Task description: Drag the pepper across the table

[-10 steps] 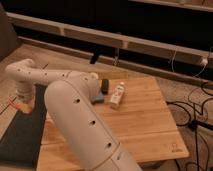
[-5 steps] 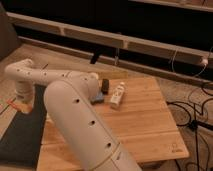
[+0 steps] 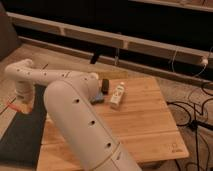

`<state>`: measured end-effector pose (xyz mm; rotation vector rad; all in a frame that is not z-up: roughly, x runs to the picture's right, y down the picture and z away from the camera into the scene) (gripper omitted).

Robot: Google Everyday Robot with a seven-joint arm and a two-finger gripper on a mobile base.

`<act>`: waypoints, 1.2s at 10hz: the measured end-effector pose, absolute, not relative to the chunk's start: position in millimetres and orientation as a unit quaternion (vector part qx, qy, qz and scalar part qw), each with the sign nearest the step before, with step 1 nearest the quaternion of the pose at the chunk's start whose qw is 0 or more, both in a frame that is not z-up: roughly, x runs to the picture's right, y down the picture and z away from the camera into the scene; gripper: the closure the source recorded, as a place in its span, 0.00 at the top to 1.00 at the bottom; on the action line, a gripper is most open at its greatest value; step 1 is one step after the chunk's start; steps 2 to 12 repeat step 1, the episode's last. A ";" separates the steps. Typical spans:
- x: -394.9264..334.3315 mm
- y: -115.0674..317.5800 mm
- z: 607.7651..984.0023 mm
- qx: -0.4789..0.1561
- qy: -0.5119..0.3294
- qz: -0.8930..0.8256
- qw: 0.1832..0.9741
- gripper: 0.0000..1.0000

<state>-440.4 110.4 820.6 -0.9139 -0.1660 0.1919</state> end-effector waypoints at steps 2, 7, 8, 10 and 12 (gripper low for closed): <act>-440.5 110.4 820.6 -0.440 -0.080 0.092 0.890 0.80; -440.5 110.4 820.6 -0.440 -0.080 0.092 0.890 0.80; -440.5 110.4 820.6 -0.440 -0.080 0.092 0.890 0.80; -440.5 110.4 820.6 -0.440 -0.080 0.092 0.890 0.80; -440.5 110.4 820.6 -0.440 -0.080 0.092 0.890 0.80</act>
